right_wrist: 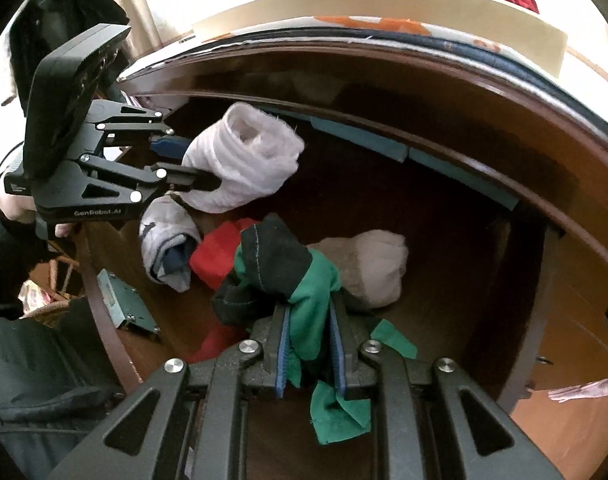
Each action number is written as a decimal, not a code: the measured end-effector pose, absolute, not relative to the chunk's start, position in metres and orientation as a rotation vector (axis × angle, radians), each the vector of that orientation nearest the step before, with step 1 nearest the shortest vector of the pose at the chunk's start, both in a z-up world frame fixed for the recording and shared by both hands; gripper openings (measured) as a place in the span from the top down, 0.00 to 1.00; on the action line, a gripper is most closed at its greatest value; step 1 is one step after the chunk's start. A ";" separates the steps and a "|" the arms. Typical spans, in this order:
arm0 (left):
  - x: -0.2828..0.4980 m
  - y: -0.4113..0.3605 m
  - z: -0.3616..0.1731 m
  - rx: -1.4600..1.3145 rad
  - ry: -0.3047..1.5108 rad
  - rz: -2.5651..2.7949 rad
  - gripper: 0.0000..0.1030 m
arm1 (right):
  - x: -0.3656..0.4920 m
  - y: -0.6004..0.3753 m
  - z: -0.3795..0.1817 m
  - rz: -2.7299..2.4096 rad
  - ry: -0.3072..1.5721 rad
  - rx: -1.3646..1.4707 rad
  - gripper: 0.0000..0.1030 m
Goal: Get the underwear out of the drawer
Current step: 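Grasp the white dotted garment with the left tool while the right tool holds the green sock, then lift the white garment with the left tool while the right tool lifts the green sock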
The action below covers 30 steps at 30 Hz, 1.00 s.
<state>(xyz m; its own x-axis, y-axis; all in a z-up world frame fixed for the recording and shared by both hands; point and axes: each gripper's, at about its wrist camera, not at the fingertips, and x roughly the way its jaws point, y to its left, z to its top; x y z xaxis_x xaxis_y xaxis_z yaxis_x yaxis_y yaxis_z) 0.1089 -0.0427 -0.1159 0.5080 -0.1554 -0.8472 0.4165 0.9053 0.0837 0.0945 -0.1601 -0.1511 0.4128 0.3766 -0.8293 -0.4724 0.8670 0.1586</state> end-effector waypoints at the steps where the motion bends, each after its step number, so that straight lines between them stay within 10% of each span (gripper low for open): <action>1: 0.110 -0.035 -0.122 0.281 0.983 -0.350 0.77 | 0.095 -0.162 -0.150 0.528 1.008 -0.106 0.81; 30: 0.067 0.003 -0.108 0.129 0.760 -0.332 0.77 | 0.055 -0.192 -0.130 0.484 0.785 -0.065 0.81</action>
